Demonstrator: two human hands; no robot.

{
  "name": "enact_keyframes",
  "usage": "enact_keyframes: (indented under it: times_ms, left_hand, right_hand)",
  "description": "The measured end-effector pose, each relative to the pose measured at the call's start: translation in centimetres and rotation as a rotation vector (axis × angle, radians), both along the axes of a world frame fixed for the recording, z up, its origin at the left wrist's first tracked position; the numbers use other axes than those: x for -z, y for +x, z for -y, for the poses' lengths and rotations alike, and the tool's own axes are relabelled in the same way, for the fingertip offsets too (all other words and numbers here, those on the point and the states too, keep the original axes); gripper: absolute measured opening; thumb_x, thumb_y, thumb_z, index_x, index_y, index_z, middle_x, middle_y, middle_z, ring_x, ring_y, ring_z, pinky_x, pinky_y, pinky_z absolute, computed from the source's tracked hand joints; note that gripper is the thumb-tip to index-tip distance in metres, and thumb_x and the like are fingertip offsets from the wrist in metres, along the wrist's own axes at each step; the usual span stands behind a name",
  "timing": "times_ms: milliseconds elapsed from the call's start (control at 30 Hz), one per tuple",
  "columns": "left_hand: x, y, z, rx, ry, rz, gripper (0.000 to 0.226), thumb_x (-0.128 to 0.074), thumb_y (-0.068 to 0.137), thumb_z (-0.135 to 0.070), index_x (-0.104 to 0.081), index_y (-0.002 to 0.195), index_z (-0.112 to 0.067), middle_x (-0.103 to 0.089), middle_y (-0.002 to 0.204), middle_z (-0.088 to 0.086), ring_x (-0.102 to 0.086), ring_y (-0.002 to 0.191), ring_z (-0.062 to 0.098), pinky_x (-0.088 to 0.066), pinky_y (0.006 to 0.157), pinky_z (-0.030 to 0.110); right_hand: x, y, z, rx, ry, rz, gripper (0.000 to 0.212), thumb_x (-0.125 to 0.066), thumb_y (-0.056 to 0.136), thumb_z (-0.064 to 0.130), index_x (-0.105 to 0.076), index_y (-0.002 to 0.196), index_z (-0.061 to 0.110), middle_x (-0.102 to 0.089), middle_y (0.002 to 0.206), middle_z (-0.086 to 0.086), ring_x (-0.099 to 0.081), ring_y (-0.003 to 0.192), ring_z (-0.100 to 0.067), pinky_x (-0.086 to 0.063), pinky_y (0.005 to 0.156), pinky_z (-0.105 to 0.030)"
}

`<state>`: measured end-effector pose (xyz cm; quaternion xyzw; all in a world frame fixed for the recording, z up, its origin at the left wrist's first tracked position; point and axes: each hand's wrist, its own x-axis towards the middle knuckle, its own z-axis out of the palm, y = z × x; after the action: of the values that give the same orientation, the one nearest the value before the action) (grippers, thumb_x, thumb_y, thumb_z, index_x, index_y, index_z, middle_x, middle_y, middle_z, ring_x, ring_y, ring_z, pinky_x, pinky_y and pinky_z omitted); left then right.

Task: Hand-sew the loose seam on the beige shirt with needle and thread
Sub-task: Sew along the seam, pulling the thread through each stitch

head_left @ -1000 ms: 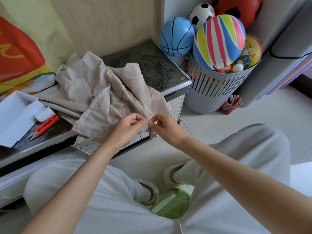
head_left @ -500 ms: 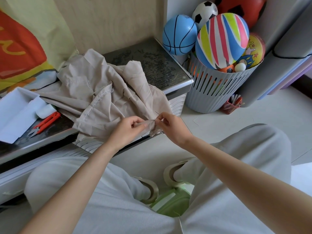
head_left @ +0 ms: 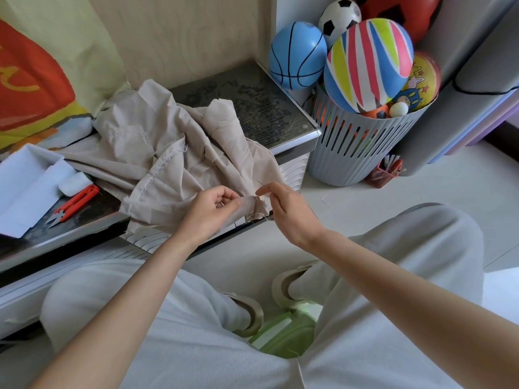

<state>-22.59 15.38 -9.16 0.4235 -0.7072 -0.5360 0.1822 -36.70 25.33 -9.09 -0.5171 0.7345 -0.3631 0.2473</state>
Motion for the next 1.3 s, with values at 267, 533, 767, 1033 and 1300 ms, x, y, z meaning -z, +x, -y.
enact_keyframes:
  times_ms: [267,533,767,1033,1300]
  left_hand:
    - [-0.3,-0.1,-0.1,-0.020,-0.008,-0.007,0.015,-0.062,0.089,-0.008,-0.061,0.077,-0.017,-0.057,0.071,-0.001,-0.049,0.070,0.011,-0.039,0.064,0.012]
    - [-0.1,-0.1,0.1,-0.020,-0.019,-0.011,0.016,-0.061,0.090,-0.009,-0.060,0.078,-0.019,-0.059,0.070,-0.005,-0.050,0.064,0.003,-0.040,0.064,0.009]
    - [-0.3,-0.2,-0.1,-0.012,-0.025,-0.010,0.018,-0.060,0.089,-0.005,-0.059,0.078,-0.018,-0.059,0.070,-0.004,-0.052,0.060,-0.005,-0.041,0.066,0.009]
    - [0.0,0.1,-0.5,0.028,-0.066,0.009,0.016,-0.065,0.085,-0.006,-0.064,0.076,-0.019,-0.062,0.071,0.002,-0.053,0.067,0.011,-0.044,0.068,0.025]
    - [-0.4,-0.4,-0.9,-0.032,-0.082,-0.060,0.012,-0.063,0.088,-0.007,-0.062,0.081,-0.016,-0.065,0.073,0.000,-0.058,0.065,0.000,-0.043,0.063,0.009]
  right_hand:
    - [0.2,0.5,-1.1,-0.047,-0.045,-0.044,0.018,-0.040,0.098,0.008,-0.058,0.101,0.010,-0.046,0.053,0.020,-0.050,0.051,0.001,-0.033,0.051,-0.017]
    - [0.8,0.8,-1.0,-0.050,0.014,-0.026,0.016,-0.046,0.097,0.012,-0.062,0.101,0.011,-0.043,0.048,0.021,-0.049,0.051,0.001,-0.033,0.053,-0.012]
    - [1.1,1.2,-0.4,-0.036,0.048,-0.024,0.018,-0.045,0.096,0.013,-0.062,0.100,0.012,-0.044,0.050,0.012,-0.042,0.048,-0.011,-0.031,0.056,-0.027]
    - [0.8,2.0,0.5,-0.021,0.075,-0.015,0.019,-0.042,0.095,0.013,-0.061,0.096,0.011,-0.058,0.068,-0.002,-0.046,0.061,-0.023,-0.037,0.060,-0.030]
    - [0.4,2.3,1.6,0.037,0.100,0.168,0.013,-0.039,0.100,0.022,-0.048,0.092,0.017,-0.066,0.061,-0.004,-0.061,0.066,-0.019,-0.045,0.059,-0.020]
